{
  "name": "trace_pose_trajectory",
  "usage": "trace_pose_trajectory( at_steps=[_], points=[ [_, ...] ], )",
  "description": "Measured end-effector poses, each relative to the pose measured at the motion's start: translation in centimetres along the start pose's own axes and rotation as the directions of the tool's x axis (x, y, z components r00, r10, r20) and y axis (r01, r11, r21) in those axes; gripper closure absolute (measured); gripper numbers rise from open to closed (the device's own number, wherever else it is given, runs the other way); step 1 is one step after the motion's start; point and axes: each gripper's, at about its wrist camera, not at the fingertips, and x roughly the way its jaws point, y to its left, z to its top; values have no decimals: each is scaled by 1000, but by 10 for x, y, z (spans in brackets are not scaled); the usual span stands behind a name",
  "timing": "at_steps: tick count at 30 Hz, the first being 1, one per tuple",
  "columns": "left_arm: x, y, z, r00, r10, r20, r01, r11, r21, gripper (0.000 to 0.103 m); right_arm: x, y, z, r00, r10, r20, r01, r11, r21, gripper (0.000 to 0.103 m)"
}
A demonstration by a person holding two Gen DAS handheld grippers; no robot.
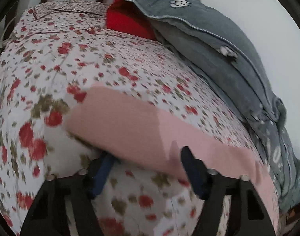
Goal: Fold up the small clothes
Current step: 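Grasp the sweater sleeve with the left gripper and lift it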
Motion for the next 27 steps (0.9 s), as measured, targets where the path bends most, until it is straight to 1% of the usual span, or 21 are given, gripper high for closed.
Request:
trace_pose_trajectory(
  at_steps=[1,2,3,4,5,7,8,9,11,15,18,21,24,26,27],
  points=[
    [4,0,4,1000,13,6,-13,1000,-7,48,0,-3,0,1000,2,1,-2,1000,10,11],
    [6,-1,7,1000,30,6,-30,1000,-6,50,-1,-5,1,1000,4,3,-4,1000,21,11],
    [7,-5,9,998,65,-1,-65,998,3,53,-2,-9,1,1000,4,7,-4,999,33,11],
    [7,-7,10,996,89,1,-90,996,12,59,-3,-12,1,1000,4,10,-4,999,41,11],
    [4,-11,10,992,128,14,-128,991,29,64,-4,-17,1,1000,2,13,-3,999,51,11],
    [-6,-16,10,982,185,46,-188,980,64,79,-5,-26,1,1000,5,17,-7,997,74,11],
    [-9,-20,11,975,212,62,-217,973,81,85,-5,-31,2,1000,13,19,-15,996,89,11],
    [-14,-24,12,970,229,77,-236,967,100,94,-4,-35,3,1000,16,20,-18,995,97,11],
    [-24,-34,16,983,169,76,-178,975,133,96,-4,-42,5,1000,19,22,-22,994,106,11],
    [-53,-72,18,978,141,151,-171,963,208,96,-5,-54,9,999,40,28,-43,993,108,11],
    [-74,-114,12,979,85,183,-133,953,271,96,-9,-63,8,998,54,43,-58,994,95,11],
    [-88,-167,-2,981,34,191,-99,933,345,96,-14,-73,8,995,80,53,-85,992,91,12],
    [-94,-228,-22,987,-40,154,-28,909,416,96,-21,-87,9,992,96,77,-104,989,103,11],
    [-95,-273,-39,989,-77,130,8,884,468,96,-26,-97,9,990,100,96,-110,987,113,11],
    [-96,-297,-51,989,-93,117,23,866,500,96,-27,-102,9,990,101,103,-113,986,119,11]
  ],
)
